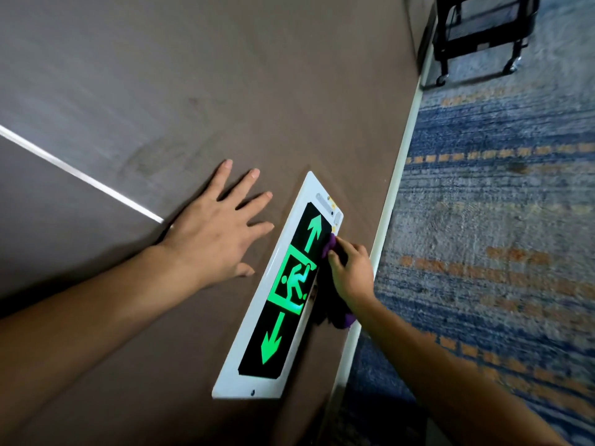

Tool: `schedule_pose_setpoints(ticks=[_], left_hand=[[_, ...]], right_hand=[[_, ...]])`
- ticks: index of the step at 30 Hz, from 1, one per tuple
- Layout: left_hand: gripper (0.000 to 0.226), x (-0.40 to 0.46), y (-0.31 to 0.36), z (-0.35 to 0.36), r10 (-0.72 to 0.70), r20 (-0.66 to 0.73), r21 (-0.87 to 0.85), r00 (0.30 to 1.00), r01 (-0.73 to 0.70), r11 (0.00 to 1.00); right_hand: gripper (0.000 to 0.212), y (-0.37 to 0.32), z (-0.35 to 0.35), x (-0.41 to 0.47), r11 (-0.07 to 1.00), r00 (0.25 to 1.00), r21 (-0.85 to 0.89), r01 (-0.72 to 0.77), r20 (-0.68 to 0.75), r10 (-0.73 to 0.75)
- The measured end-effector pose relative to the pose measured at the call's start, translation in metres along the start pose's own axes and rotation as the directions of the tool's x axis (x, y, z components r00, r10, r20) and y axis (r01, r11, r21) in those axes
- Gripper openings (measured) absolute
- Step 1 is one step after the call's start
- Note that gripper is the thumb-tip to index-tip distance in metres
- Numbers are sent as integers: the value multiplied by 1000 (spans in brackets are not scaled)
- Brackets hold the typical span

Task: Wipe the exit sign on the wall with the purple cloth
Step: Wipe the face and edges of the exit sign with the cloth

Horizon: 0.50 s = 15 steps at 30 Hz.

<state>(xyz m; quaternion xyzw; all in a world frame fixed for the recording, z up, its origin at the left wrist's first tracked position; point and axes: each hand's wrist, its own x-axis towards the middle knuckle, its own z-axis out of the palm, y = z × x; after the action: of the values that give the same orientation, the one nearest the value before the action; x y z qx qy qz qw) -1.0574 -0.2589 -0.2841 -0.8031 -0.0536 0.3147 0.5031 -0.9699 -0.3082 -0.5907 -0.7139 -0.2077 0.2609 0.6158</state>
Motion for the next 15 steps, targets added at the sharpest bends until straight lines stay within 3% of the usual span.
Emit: schedule_pose_setpoints(ticks=[7, 15], left_hand=[[89, 4, -3, 4, 25, -21, -7, 999, -25, 1000], [89, 8, -3, -2, 35, 30, -4, 999, -35, 999]], right_hand=[[44, -14, 5, 13, 994, 992, 23, 105, -78, -103], [50, 5, 21, -69, 999, 998, 41, -20, 57, 18]])
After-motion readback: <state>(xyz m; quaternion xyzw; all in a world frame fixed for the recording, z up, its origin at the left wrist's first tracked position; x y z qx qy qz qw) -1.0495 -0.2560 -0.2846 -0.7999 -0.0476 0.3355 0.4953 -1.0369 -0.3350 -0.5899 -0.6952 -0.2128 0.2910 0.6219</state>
